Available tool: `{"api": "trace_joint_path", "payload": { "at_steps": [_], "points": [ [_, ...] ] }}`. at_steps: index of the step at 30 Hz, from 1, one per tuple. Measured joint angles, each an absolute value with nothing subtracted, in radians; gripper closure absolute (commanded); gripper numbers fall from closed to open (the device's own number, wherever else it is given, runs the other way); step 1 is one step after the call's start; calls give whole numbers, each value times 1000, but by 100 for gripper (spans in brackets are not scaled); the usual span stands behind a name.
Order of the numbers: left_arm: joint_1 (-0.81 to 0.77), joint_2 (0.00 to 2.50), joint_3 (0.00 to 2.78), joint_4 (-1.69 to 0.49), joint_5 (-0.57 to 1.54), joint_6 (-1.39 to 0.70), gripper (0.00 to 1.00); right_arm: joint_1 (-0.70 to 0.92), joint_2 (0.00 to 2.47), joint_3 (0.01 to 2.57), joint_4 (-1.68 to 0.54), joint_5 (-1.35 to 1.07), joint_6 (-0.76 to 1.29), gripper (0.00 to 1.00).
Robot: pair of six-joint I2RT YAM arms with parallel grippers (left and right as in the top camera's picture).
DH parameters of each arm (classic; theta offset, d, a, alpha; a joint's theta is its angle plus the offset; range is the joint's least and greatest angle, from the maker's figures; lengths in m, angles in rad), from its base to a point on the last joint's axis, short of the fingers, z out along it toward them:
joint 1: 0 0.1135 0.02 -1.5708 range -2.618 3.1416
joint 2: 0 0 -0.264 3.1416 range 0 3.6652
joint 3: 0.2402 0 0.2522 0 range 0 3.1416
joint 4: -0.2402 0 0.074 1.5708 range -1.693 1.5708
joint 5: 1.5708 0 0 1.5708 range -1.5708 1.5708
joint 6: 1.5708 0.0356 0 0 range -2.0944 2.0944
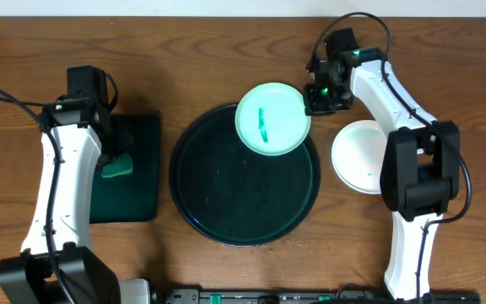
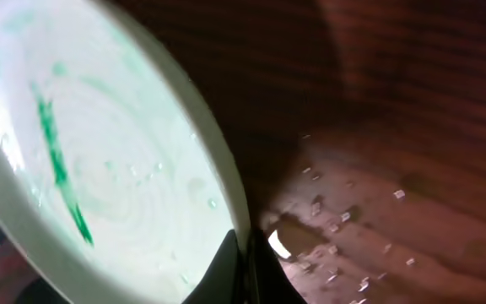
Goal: Clean dirty plates on tray and stack at the side
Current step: 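Move right gripper to the last plate and drag it to tray center, then scrub the last plate with the sponge in left gripper while right holds it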
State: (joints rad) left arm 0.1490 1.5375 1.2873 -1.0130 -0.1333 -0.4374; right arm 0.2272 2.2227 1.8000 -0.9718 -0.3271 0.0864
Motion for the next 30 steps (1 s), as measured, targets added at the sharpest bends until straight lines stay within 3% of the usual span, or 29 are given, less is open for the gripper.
{"api": "trace_joint_path", "payload": {
  "at_steps": [9, 17, 30],
  "points": [
    [149, 1538, 1287, -1013, -131, -437, 93, 375, 2129, 1797, -1092, -340, 117, 99],
    [121, 1538, 1287, -990, -50, -422, 93, 478, 2129, 1592, -970, -341, 217, 99],
    [-160, 1598, 1287, -893, 78, -411, 93, 470, 2124, 1470, -847, -368, 279, 99]
  ]
}}
